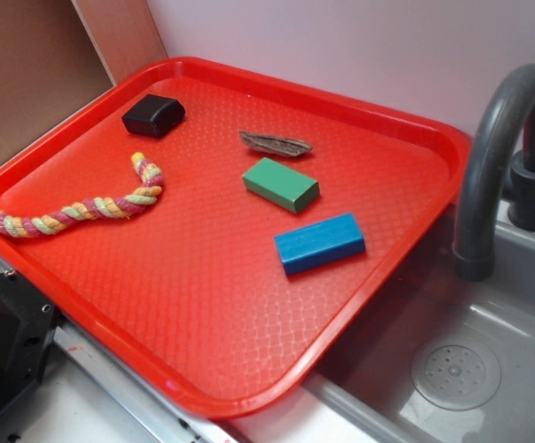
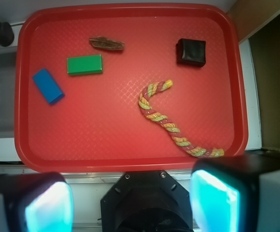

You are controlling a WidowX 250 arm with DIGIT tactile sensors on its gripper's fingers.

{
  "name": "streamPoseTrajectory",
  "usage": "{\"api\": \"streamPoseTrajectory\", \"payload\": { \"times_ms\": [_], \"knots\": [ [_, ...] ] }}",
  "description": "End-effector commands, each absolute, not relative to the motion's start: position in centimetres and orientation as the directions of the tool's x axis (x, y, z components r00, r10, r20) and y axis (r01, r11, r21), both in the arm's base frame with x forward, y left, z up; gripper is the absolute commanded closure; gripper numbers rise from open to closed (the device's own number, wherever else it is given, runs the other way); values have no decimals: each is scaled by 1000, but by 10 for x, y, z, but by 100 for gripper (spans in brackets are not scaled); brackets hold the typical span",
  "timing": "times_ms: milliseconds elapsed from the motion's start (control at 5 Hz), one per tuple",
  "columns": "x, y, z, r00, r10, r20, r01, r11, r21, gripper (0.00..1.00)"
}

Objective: Grab the blue block.

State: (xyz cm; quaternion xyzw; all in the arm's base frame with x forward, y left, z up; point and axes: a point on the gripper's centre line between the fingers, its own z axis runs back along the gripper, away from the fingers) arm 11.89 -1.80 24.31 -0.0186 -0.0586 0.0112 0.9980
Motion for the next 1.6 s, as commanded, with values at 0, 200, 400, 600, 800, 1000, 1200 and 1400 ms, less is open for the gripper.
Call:
{"api": "streamPoseTrajectory", "payload": {
  "times_ms": [0, 200, 400, 600, 800, 1000, 1200, 1400],
  "knots": [
    [119, -18, 243, 993, 24, 116, -20, 999, -38, 0],
    [135, -26, 231, 994, -66, 92, 68, 998, -14, 0],
    [161, -39, 206, 967, -236, 98, 235, 972, 26, 0],
    [189, -59, 179, 929, -355, 101, 353, 935, 46, 0],
    [208, -84, 155, 882, -456, 118, 460, 888, -4, 0],
    [216, -102, 139, 878, -462, 124, 466, 884, -11, 0],
    [221, -134, 116, 869, -485, 95, 489, 871, -33, 0],
    [225, -156, 92, 851, -524, 43, 525, 850, -31, 0]
  ]
}}
